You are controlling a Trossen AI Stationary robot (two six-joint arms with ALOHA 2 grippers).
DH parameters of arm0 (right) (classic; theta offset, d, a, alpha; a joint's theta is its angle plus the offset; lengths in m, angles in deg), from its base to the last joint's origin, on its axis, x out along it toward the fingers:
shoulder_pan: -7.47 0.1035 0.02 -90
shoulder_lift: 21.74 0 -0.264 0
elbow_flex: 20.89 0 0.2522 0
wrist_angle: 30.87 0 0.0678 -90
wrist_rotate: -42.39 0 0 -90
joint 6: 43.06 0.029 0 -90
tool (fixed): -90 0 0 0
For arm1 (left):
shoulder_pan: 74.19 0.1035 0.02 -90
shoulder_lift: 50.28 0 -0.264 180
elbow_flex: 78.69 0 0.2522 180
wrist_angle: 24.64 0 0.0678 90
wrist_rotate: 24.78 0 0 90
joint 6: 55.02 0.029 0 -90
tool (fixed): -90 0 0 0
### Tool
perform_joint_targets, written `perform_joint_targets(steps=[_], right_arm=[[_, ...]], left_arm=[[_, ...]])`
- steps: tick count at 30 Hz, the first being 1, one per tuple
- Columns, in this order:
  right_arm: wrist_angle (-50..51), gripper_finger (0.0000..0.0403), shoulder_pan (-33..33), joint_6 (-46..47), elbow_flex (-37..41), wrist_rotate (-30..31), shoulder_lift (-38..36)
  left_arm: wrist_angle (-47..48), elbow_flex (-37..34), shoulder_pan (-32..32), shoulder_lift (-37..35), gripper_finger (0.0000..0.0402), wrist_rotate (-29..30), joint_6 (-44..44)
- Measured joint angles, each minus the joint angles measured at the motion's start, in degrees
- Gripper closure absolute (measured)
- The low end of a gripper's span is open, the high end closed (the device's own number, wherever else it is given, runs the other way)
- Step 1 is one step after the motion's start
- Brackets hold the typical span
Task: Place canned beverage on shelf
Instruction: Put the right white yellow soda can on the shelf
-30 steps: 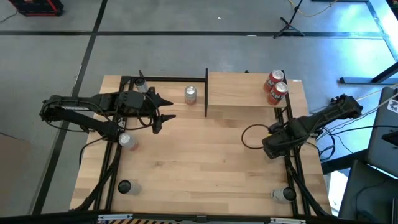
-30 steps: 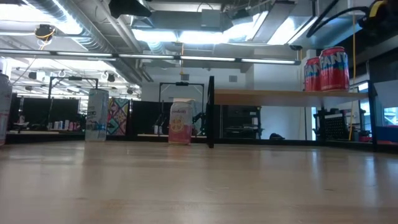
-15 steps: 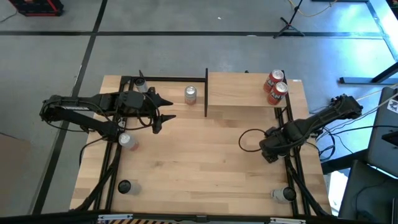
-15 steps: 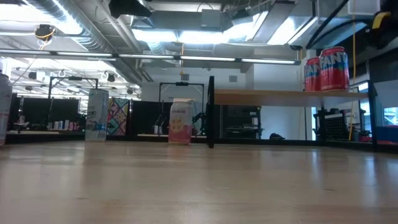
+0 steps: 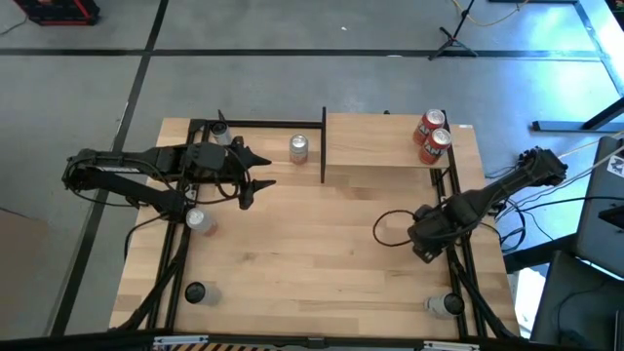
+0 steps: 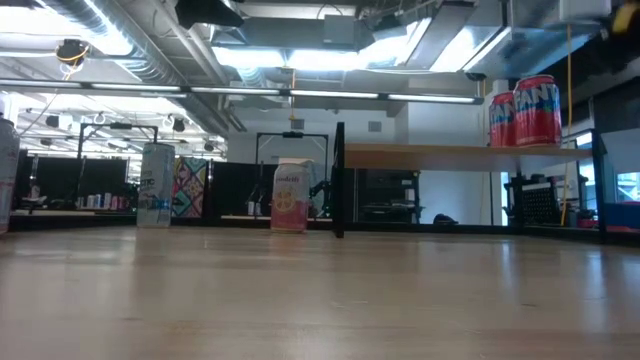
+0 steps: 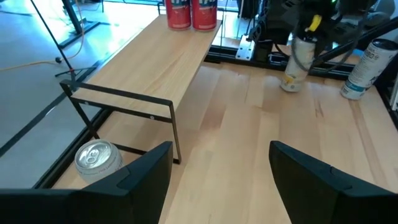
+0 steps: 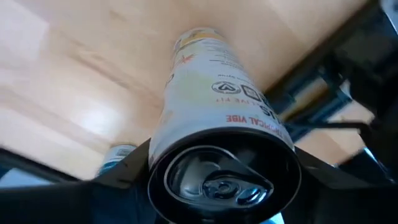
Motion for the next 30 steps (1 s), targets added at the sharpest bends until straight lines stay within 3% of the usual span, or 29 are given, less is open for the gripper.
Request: perform_joint_targets(steps=[9,16,19,24,30], right_arm=[[-0.6,0.0181,-2.0,-9.4,-14.3,13.7,0.2],[4.4,0.0181,-7.4,-23.1,-28.2,21.6,5.7],[10.1,0.0181,-11.2,-30.5,-36.0,22.8,9.6],[9.9,0.0181,-18.9,-43.2,-47.2,22.5,13.8],[10.1,0.0181,-26.9,-55.8,-54.6,22.2,17.9]], left_arm=[[-0.1,0.0,0.0,0.0,0.0145,0.0,0.8],[-0.2,0.0,0.0,0.0,0.0145,0.0,0.7],[-0.2,0.0,0.0,0.0,0.0145,0.0,0.7],[-0.1,0.0,0.0,0.0,0.0145,0.0,0.4],[-0.3,0.0,0.0,0.0,0.0145,0.0,0.3]])
